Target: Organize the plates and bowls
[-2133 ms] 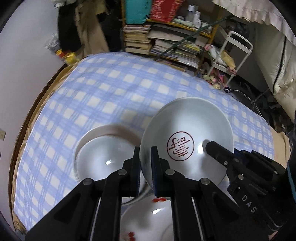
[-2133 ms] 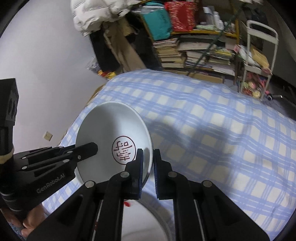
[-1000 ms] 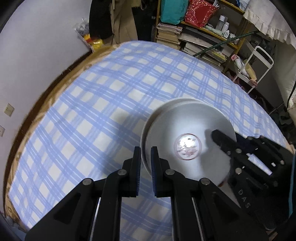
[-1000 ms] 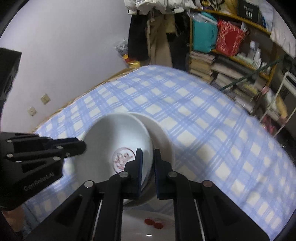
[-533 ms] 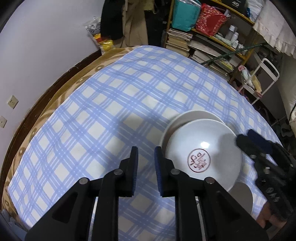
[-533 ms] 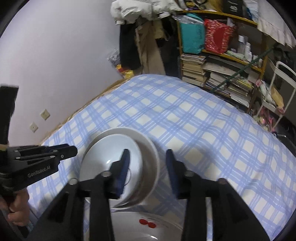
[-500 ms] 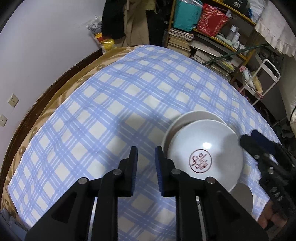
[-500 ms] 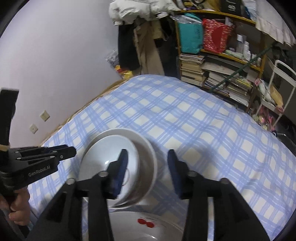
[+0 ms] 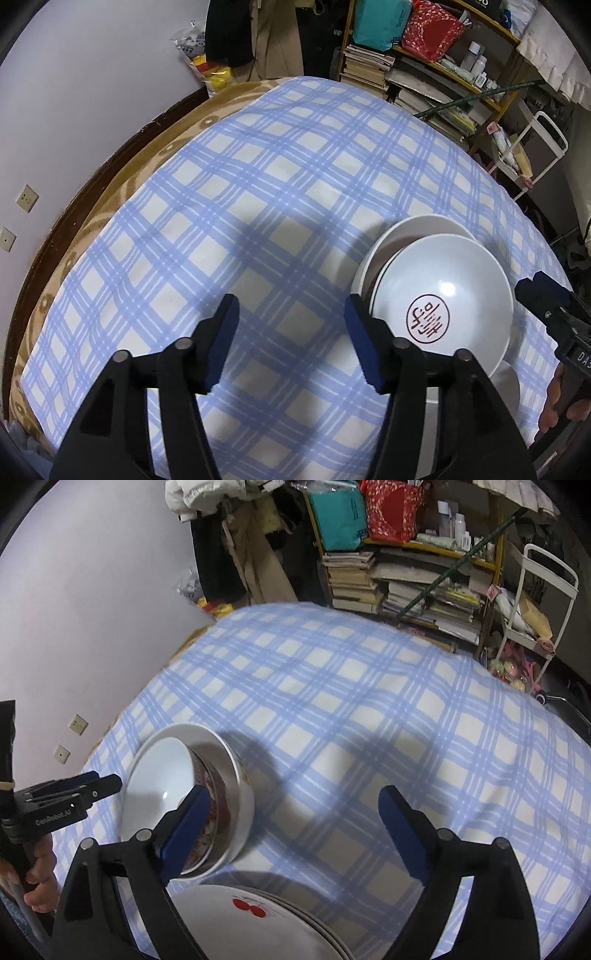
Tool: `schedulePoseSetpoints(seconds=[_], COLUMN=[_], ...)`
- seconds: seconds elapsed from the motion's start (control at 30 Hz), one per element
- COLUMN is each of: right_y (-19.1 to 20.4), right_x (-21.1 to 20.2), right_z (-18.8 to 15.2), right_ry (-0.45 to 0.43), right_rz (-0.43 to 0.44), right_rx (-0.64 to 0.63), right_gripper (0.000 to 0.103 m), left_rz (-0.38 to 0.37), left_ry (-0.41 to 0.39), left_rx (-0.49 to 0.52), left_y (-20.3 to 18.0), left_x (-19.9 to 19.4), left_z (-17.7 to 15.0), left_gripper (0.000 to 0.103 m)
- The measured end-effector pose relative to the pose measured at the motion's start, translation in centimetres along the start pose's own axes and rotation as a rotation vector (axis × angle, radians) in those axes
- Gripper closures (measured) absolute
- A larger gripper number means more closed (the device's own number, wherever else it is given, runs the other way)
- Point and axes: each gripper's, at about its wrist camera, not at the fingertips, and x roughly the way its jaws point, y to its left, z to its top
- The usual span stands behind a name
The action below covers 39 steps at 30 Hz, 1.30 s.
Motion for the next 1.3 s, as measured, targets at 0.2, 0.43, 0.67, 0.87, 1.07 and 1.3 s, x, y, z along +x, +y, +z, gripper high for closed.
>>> schedulePoseSetpoints(seconds=[0.2, 0.43, 0.67, 0.87, 1.07, 1.3], right_y=[-0.3, -0.5, -0.3, -0.1, -0.2, -0.3], right_x=[1.2, 1.6, 2.2, 2.5, 3.0, 3.3], right_z=[-0.6, -0.7, -1.0, -1.2, -1.4, -1.3], right_ry=[0.047, 0.065, 0.095, 0.11, 0.128, 0.147], right_rz=[-0.009, -0.007, -0.012, -0.02, -0.025, -0.028], right_rx=[0.01, 0.02, 0.016, 0.008, 0.011, 0.04], right_gripper=[0.007, 0.007, 0.006, 0.006, 0.006, 0.003], left_rz=[0.017, -0.02, -0.013, -0.016, -0.012, -0.003], left_ry=[-0.003, -0.01, -0.002, 0.009, 0.008, 0.007], left_rx=[0.032, 0.028, 0.05, 0.058, 0.06, 0.077], left_y=[-0.5, -0.3, -0.7, -0.9, -0.9, -1.1], left_x=[0.3, -0.2, -0.1, 0.2, 0.3, 0.6], left_z=[-0.1, 0.0, 0.0, -0.1, -0.1, 0.0], left_gripper=[0.044, 0.043, 0.043, 0.043, 0.042, 0.041])
